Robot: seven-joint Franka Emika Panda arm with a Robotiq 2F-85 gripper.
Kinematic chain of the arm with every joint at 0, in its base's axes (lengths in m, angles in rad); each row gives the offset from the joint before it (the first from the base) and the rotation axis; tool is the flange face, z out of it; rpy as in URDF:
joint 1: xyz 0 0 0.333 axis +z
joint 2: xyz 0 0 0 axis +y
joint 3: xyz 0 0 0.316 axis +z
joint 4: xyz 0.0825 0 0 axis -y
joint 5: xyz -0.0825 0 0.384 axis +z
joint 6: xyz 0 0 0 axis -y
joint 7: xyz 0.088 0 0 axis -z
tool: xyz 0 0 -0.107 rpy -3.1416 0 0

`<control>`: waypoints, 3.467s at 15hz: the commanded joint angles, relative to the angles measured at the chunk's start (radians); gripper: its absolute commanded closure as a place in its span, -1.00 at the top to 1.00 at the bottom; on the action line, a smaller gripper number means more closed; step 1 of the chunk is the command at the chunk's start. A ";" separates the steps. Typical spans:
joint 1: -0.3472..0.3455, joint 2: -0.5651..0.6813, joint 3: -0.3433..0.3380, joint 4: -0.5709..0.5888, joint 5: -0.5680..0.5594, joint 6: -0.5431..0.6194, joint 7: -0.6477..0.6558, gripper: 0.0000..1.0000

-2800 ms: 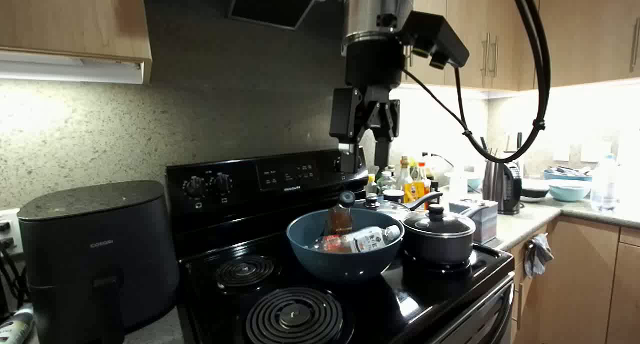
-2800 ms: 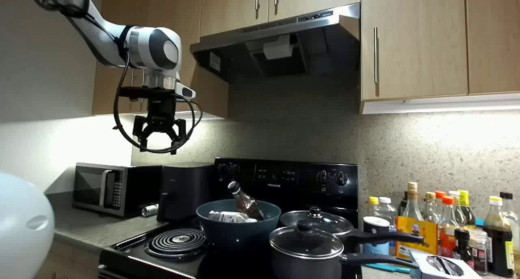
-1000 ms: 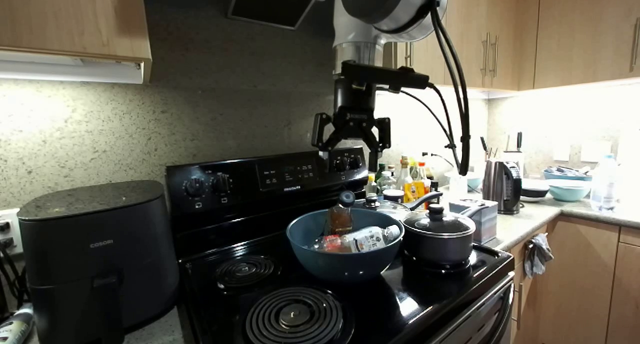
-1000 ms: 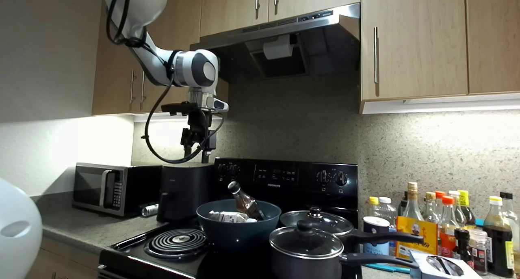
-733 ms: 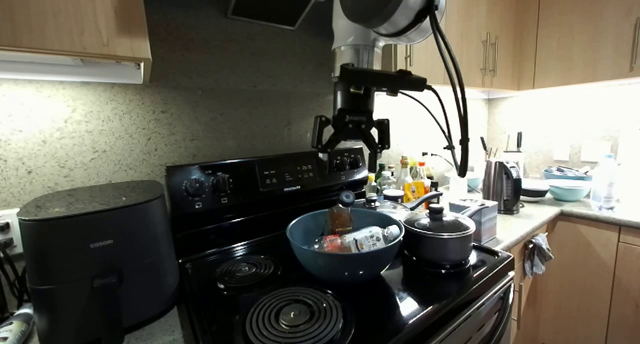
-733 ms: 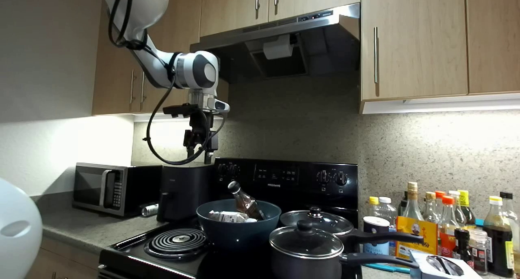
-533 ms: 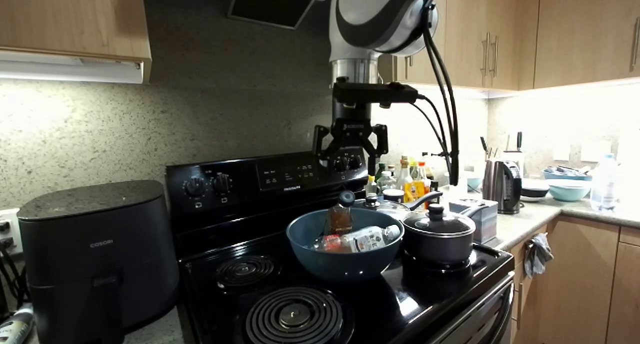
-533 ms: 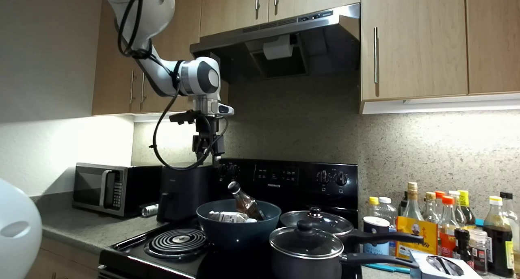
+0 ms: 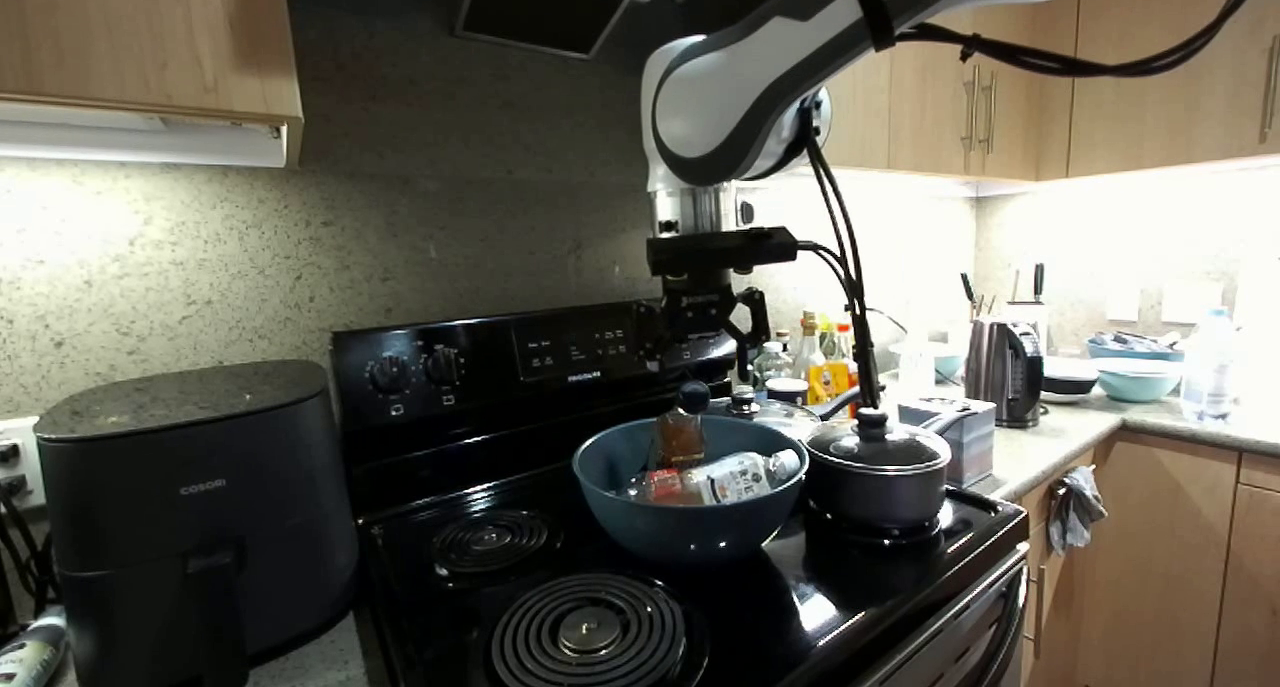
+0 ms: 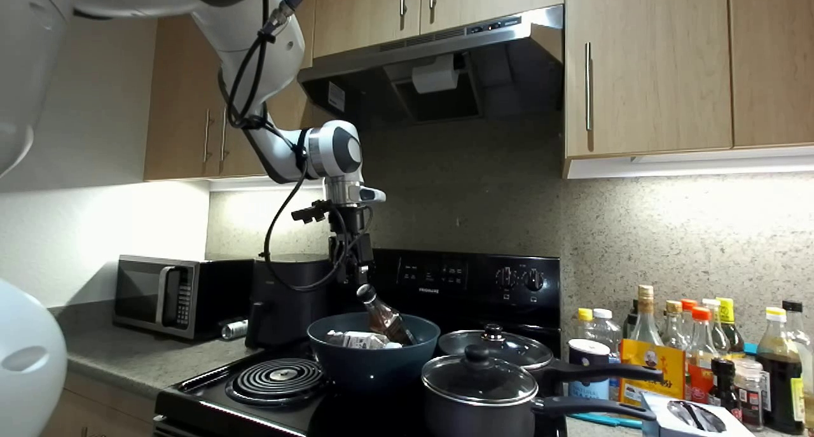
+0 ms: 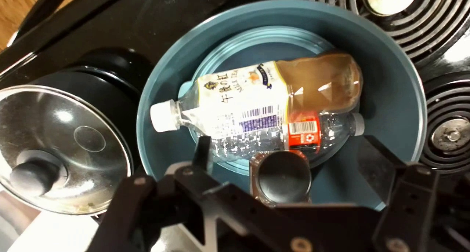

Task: Remove the bottles from the bowl and put them on the stove

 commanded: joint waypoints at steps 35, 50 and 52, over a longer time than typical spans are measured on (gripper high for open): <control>0.084 0.190 -0.070 0.237 -0.034 -0.169 -0.004 1.00; 0.068 0.182 -0.077 0.243 0.029 -0.174 -0.004 -0.59; 0.077 0.130 -0.080 0.213 0.008 -0.150 0.012 -0.59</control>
